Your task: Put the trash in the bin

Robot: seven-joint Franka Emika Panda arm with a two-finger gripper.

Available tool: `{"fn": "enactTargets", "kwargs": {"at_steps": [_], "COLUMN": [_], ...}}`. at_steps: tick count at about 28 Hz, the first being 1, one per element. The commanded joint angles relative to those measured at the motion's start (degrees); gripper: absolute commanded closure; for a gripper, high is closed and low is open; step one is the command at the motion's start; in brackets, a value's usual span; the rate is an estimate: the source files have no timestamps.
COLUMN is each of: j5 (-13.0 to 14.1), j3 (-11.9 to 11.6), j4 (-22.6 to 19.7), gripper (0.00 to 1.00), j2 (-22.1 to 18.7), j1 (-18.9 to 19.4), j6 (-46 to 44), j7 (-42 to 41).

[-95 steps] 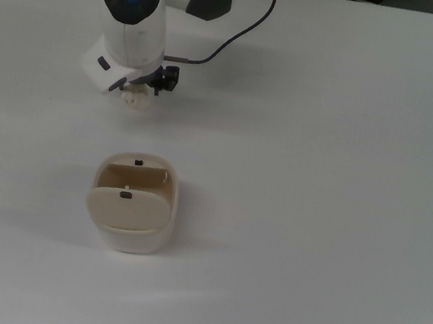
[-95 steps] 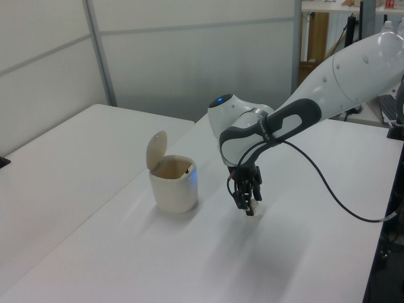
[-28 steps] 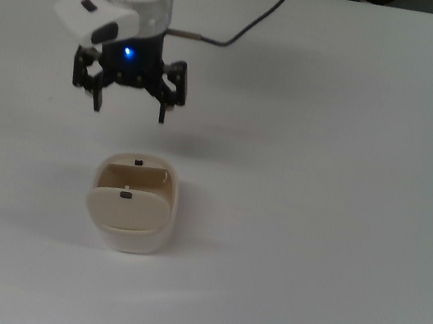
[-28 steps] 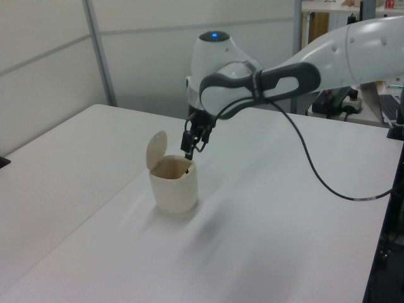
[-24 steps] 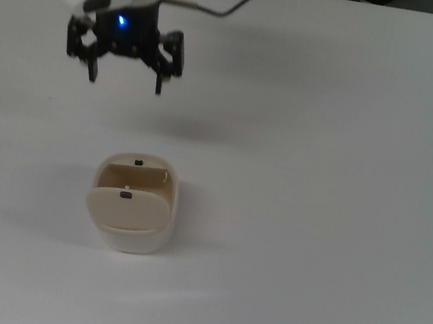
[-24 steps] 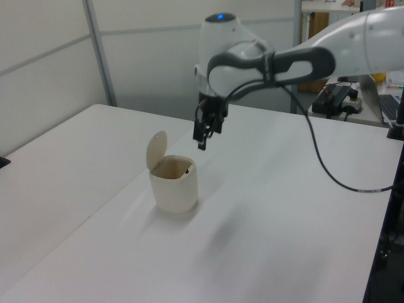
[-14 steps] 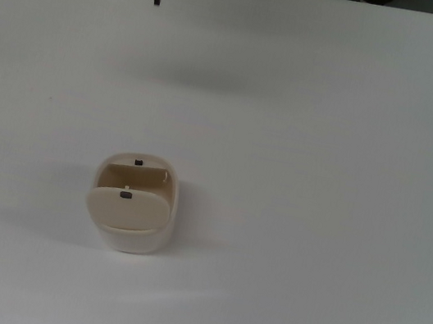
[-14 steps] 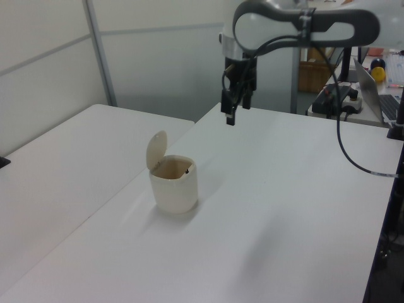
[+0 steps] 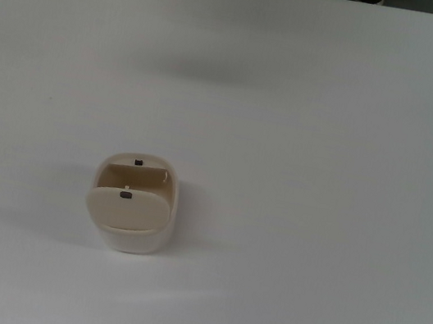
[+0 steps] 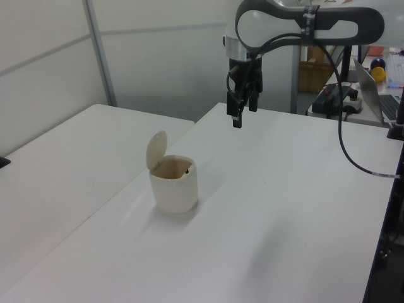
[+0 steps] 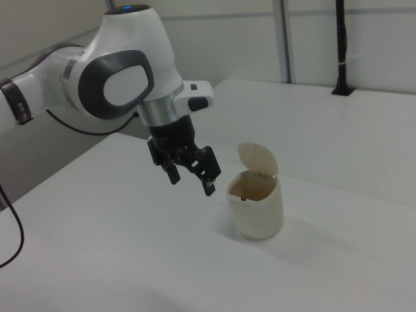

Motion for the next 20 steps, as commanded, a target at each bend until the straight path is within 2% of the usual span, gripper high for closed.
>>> {"fn": "enactTargets", "kwargs": {"at_steps": [1,20], "j5": [-1.0,-1.0], "j3": [-0.1,-0.1], "j4": [-0.7,-0.6], "gripper": [0.00,0.00], "j2": [-0.5,0.0], "j1": [-0.1,-0.1], "j6": [-0.7,-0.8], "j7": [-0.3,-0.3]}}
